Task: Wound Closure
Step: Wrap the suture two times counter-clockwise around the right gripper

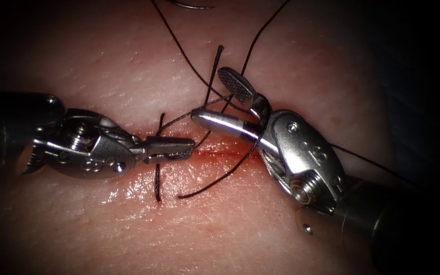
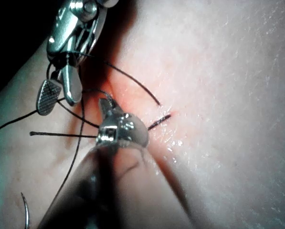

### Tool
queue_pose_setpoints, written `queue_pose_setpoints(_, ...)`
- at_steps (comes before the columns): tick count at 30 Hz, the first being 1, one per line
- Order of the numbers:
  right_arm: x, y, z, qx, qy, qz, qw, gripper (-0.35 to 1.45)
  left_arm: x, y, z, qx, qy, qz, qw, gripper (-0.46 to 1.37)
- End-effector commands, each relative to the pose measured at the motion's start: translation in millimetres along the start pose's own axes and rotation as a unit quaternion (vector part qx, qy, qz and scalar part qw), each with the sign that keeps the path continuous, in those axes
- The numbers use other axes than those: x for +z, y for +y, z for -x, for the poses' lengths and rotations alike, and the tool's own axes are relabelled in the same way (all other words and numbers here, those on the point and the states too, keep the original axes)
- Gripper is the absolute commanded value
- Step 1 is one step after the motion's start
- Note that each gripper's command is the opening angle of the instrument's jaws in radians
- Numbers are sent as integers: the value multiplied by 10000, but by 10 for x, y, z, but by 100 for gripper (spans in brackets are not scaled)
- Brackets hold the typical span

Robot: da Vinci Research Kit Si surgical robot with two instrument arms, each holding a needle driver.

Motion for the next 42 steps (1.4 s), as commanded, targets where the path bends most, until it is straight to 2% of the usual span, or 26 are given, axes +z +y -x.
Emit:
queue_pose_setpoints(1, 0, -1, 0, 3, 13, -10, 10000, 108, 1, 0, 0, 0, -5, -1, 10000, -35)
queue_pose_setpoints(5, 0, -2, -2, 10, 24, -12, 10000, 108, 1, -1, 1, -37, -70, -58, 10000, -35)
queue_pose_setpoints(8, 0, -2, -4, 18, 50, -9, 10000, 110, 1, -1, 2, -250, -116, -98, 9996, -35)
queue_pose_setpoints(12, 0, -2, -7, -25, 105, -3, 9999, 112, 1, -1, 7, -758, -150, -249, 9967, -35)
queue_pose_setpoints(16, 1, -2, -7, -48, 164, 6, 9999, 112, 0, 0, 13, -1338, -96, -572, 9893, -35)
queue_pose_setpoints(22, 2, -3, -8, -74, 211, 12, 9998, 114, -5, 1, 21, -1790, -72, -741, 9810, -35)
queue_pose_setpoints(25, 1, -5, -8, -100, 227, 19, 9997, 117, -10, 2, 28, -2250, -23, -847, 9707, -35)
queue_pose_setpoints(30, 0, -8, -9, -128, 235, -30, 9996, 119, -17, 0, 35, -2728, 204, -859, 9580, -35)
queue_pose_setpoints(34, 2, -12, -9, -119, 241, -75, 9996, 116, -24, -5, 39, -3026, 614, -958, 9463, -35)
queue_pose_setpoints(37, 3, -11, -8, -121, 244, -86, 9996, 111, -25, -6, 38, -3030, 775, -998, 9446, -35)
queue_pose_setpoints(42, 6, -8, -6, -64, 223, 90, 9997, 111, -25, -4, 35, -2501, 899, -1015, 9587, -35)
